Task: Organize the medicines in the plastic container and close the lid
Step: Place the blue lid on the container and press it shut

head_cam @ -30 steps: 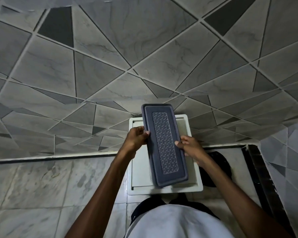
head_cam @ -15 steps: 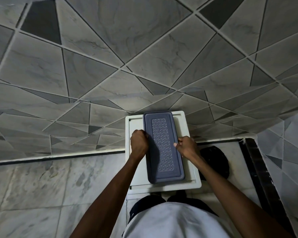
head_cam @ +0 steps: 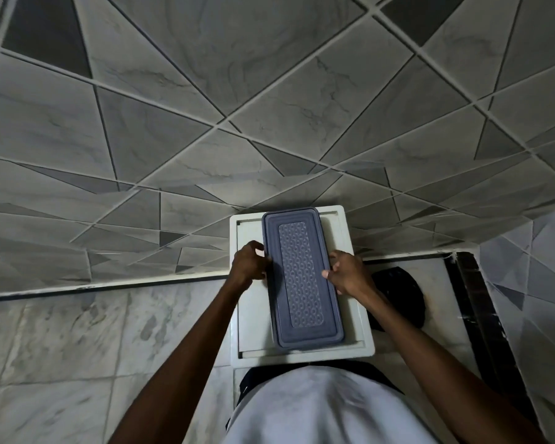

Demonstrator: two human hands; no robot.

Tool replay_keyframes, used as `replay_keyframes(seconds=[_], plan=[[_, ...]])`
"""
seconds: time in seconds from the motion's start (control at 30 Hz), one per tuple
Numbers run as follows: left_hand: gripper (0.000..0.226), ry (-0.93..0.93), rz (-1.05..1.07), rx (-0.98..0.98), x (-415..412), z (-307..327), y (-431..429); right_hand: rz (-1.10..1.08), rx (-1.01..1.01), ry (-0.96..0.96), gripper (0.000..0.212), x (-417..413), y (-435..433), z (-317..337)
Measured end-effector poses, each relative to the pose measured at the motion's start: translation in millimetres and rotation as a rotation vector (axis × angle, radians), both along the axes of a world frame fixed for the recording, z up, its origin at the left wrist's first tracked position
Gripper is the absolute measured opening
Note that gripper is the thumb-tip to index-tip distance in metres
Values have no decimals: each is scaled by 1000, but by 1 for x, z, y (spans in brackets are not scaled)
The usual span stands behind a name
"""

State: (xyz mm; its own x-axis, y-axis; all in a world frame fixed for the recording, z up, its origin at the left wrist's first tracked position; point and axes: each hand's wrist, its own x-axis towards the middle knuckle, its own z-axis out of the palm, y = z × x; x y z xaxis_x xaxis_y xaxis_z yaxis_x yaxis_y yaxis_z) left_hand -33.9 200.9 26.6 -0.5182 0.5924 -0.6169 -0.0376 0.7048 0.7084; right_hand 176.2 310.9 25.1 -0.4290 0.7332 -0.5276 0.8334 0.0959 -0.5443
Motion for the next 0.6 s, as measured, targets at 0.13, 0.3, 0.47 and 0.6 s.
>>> replay_keyframes(seconds=[0.13, 0.3, 0.47, 0.6], plan=[[45, -69, -33, 190, -16, 7, 9, 87, 5, 54, 73, -8, 11, 3], [28, -6, 74, 241, -36, 5, 41, -55, -48, 138, 58, -40, 60, -24], [8, 40, 91, 202, -50, -8, 68, -95, 16, 245, 36, -78, 94, -13], [10, 51, 111, 176, -53, -12, 76, -139, -45, 278, 21, -88, 102, -11]])
